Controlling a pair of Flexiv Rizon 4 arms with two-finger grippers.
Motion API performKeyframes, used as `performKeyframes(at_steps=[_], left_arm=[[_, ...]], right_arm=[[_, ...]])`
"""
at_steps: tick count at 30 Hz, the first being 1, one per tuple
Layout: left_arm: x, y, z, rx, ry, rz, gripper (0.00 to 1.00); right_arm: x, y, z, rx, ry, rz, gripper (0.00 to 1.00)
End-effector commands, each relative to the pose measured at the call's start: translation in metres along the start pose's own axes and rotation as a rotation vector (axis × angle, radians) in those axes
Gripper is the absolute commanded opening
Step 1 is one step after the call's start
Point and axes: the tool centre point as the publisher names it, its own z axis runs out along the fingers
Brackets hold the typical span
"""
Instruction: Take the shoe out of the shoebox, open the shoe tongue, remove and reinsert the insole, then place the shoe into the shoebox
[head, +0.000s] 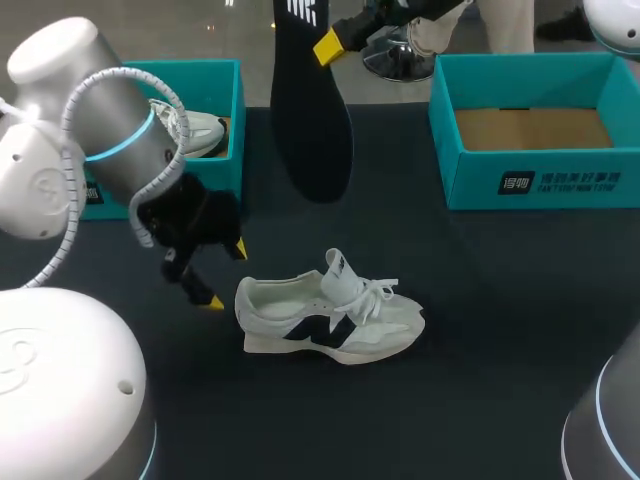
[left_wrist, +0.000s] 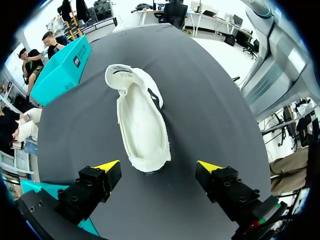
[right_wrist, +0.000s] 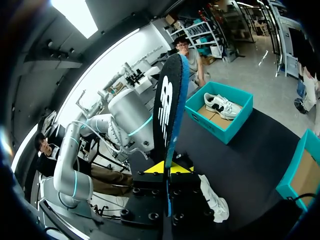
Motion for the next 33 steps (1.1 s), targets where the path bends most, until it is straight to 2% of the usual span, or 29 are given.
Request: performKeyframes(at_steps=[1,8,17,25,32,33], left_arm=[[-0.023,-0.022,0.022,-0.025,-0.007,-0.006,1.0],[-0.044,-0.038,0.051,-0.012,-0.011,-0.03,1.0],[-0.061,-0.031,0.08,-0.02,-0.006,-0.078,1.0],[-0.062,-0.027,0.09,-0.018,0.009,-0.087,1.0],[-0.058,-0.029,0.09,-0.02,0.029,-0.068,1.0],[-0.058,-0.029,0.09,-0.018,0.032,-0.067,0.83]], right_arm=[[0.0,0.002,0.001,0.004,-0.003,0.001,0.0],[0.0,0.002,0.001,0.004,-0.003,0.001,0.0],[0.0,0.002,0.001,0.004,-0.003,0.001,0.0],[0.0,0.002,0.001,0.004,-0.003,0.001,0.0],[0.0,0.002,0.001,0.004,-0.003,0.001,0.0],[0.0,0.002,0.001,0.004,-0.003,0.001,0.0]])
